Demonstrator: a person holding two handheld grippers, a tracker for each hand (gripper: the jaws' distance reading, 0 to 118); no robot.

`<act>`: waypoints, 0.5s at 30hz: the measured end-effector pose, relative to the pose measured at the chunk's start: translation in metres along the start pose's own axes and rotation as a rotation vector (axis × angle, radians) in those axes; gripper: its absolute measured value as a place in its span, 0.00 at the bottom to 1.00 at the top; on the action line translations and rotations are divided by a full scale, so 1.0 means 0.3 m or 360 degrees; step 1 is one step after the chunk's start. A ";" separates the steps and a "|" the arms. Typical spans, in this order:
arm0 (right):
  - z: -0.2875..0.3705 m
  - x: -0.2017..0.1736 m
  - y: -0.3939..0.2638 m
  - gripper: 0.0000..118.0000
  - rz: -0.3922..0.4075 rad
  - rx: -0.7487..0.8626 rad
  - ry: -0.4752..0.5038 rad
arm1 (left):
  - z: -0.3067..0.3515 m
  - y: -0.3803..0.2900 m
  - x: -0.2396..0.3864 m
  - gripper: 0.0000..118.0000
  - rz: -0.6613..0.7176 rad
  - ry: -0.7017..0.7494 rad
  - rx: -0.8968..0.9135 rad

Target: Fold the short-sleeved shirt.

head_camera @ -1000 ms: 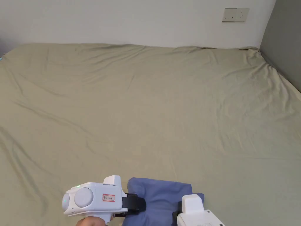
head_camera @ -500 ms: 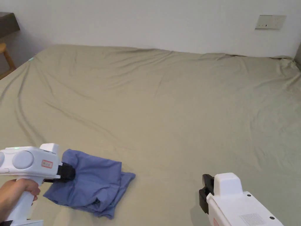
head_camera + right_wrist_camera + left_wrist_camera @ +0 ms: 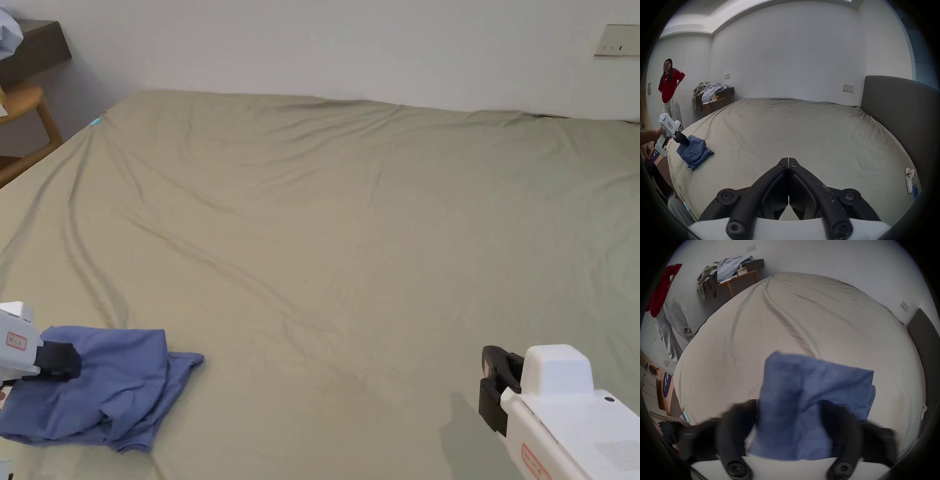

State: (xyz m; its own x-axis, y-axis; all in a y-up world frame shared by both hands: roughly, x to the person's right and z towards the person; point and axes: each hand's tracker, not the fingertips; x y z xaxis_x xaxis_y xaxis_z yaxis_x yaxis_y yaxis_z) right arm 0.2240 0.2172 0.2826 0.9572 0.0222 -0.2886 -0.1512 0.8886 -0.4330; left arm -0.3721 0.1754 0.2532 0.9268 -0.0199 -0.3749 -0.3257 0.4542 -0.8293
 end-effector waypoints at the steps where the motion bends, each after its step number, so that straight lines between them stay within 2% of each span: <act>1: 0.007 0.005 0.005 0.01 0.0001 0.0008 -0.0011 | 0.014 -0.005 0.012 0.76 0.0003 -0.0003 0.0055; 2: 0.018 0.011 0.011 0.01 0.0003 0.0021 -0.0017 | 0.038 0.000 0.026 0.97 0.0002 -0.0003 0.0103; 3: 0.031 0.019 0.018 0.01 -0.0001 0.0033 -0.0023 | 0.067 0.001 0.041 1.00 0.0011 -0.0027 0.0171; 7: 0.094 0.053 0.056 0.01 -0.0021 0.0117 -0.0064 | 0.212 0.022 0.129 0.94 -0.0008 -0.0088 0.0300; 15: 0.285 0.154 0.160 0.01 0.0003 0.0370 -0.0209 | 0.669 -0.036 0.445 0.94 -0.0154 -0.0211 0.0955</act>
State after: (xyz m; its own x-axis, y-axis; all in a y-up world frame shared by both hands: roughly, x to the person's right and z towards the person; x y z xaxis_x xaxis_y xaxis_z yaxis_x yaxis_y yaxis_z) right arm 0.2821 0.3000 0.3216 0.9831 0.0700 -0.1693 -0.1070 0.9696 -0.2202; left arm -0.2074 0.3465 0.2954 0.9747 0.0074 -0.2232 -0.1131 0.8782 -0.4647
